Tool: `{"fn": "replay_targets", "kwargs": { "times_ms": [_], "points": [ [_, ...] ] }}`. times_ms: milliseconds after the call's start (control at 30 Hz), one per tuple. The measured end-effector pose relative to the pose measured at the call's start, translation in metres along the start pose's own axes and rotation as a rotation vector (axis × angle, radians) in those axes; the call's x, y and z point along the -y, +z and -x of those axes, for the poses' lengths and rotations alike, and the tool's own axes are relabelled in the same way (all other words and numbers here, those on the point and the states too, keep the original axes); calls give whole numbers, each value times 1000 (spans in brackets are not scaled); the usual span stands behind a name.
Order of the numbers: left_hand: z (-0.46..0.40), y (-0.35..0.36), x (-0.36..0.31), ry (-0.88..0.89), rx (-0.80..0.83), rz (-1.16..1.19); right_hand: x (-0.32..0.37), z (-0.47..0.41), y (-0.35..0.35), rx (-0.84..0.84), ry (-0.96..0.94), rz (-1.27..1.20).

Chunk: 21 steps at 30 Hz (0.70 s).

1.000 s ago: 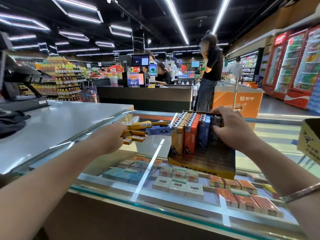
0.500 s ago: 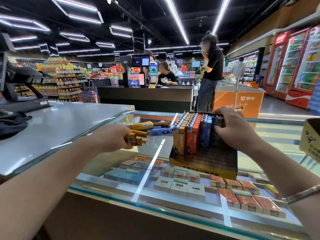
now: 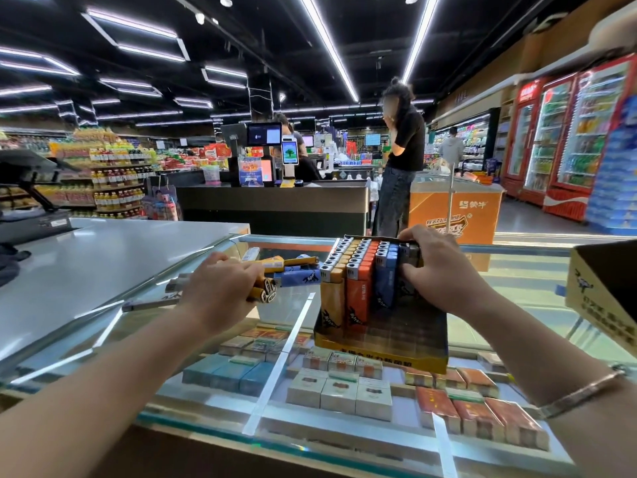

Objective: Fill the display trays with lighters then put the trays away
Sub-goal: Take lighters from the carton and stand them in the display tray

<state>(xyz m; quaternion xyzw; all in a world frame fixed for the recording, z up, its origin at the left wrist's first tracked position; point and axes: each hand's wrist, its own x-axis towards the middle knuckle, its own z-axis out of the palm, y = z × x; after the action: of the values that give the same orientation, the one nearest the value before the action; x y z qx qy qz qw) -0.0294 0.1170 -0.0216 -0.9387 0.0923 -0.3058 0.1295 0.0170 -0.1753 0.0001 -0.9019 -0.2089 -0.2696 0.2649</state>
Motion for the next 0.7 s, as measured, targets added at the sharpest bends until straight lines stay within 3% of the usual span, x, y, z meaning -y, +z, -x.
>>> {"fn": "replay_targets", "kwargs": {
  "times_ms": [267, 433, 567, 700],
  "points": [
    [-7, -1, 2, -79, 319, 246, -2, -1, 0, -6, -10, -14],
    [-10, -10, 5, -17, 388, 230, -2, 0, 0, -5, -17, -16],
    [-10, -18, 5, 25, 354, 225, -2, -1, 0, 6, -17, -23],
    [-8, -23, 2, -23, 424, 327, -1, -1, 0, 19, -7, -36]
  ]
}}
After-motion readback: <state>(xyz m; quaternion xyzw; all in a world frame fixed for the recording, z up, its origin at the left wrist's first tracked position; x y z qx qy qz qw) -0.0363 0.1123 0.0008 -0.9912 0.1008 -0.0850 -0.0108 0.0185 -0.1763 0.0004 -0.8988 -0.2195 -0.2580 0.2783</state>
